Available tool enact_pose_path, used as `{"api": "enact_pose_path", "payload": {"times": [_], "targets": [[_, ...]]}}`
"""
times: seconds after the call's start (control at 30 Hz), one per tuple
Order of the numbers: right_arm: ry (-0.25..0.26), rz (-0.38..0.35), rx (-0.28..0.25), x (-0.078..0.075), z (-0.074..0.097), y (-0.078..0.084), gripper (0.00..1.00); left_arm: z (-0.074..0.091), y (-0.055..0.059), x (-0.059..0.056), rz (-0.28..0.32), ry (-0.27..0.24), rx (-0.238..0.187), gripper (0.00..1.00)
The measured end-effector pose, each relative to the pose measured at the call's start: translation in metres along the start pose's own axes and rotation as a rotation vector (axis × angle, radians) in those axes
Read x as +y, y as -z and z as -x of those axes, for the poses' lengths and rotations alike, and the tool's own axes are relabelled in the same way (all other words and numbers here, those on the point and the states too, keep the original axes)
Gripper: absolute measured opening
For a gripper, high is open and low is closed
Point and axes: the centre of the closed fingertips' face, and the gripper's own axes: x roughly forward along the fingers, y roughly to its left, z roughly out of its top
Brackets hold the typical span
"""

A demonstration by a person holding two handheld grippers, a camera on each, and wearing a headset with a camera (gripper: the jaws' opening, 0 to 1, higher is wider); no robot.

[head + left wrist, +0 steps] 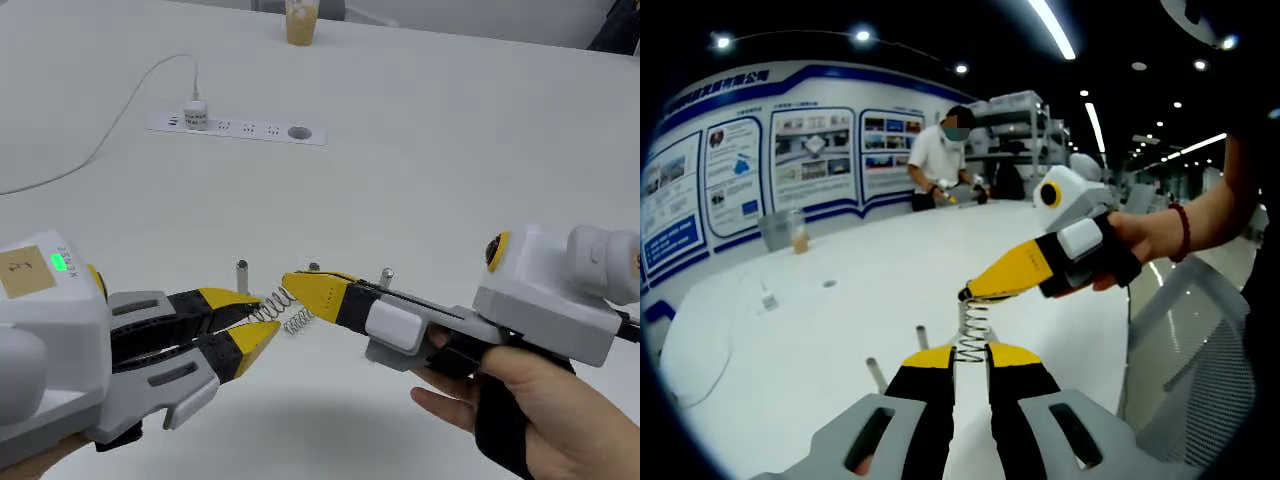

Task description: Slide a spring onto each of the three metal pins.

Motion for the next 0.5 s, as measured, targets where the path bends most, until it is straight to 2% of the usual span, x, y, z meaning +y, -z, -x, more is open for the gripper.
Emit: {"api": "enact_pose_path", "payload": {"times": [0.13,0.37,0.5], "targets": [[0.007,0.043,0.001,0.0,-0.002,-0.003,0.11,0.0,0.011,0.003,-0.017,-0.02,0.052,0.15],[0.054,0.15,0.003,-0.006,-0.006,-0.011,0.11,0.004,0.021,0.004,-0.018,-0.034,0.077,0.23],[0.087,0.215,0.011,-0.012,-0.011,-0.016,0.11,0.005,0.027,0.004,0.002,-0.039,0.089,0.28]]}}
